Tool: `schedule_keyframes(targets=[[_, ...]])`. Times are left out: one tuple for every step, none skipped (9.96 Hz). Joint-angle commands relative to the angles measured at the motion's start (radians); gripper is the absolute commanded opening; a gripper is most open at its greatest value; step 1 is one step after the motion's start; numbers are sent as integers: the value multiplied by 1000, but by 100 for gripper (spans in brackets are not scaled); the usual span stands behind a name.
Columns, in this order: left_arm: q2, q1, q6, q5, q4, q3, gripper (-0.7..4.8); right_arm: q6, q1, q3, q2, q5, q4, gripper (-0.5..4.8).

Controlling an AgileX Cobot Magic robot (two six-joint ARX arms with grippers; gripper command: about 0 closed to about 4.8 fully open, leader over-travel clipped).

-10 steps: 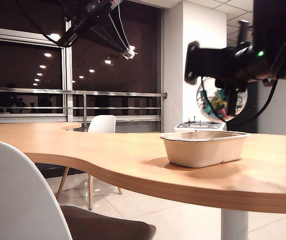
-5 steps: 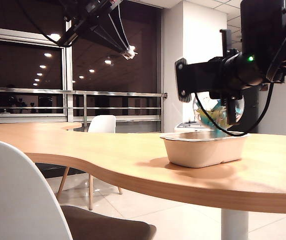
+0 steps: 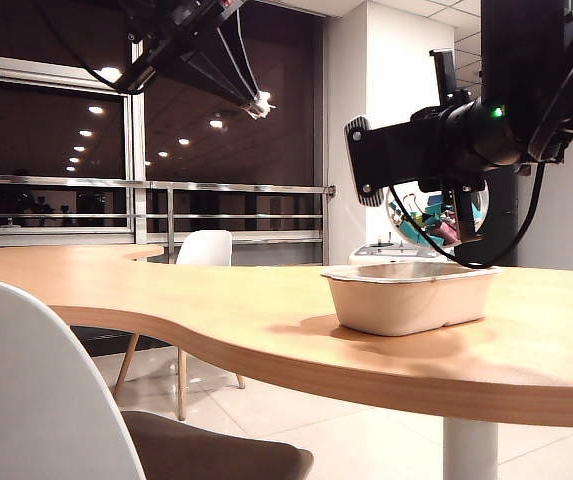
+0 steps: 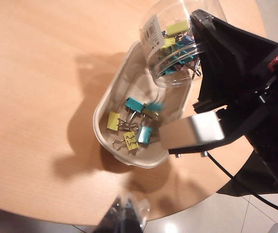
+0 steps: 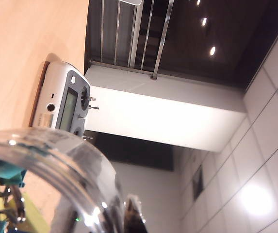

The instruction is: Pick up the box filled with clips, pour some clips from it into the rectangular paper box, and then put the clip box back on the table.

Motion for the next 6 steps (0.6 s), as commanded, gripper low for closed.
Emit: schedule_keyframes(targets=[[-4, 0, 5, 3, 6, 2, -6, -47, 11, 5, -2, -13, -9, -3], [-4, 0, 5, 5, 6, 2, -6, -93, 17, 6, 0, -22, 42, -2], [-4, 0, 5, 5, 6, 2, -6, -94, 17, 6, 0, -25, 21, -2], [-4, 0, 5, 5, 6, 2, -6, -120, 17, 5, 0, -6, 2, -3], [-4, 0, 5, 5, 6, 2, -6, -116, 17, 5, 0, 2, 2, -2], [-4, 0, 5, 5, 6, 2, -6, -115, 17, 5, 0, -6, -23, -3]])
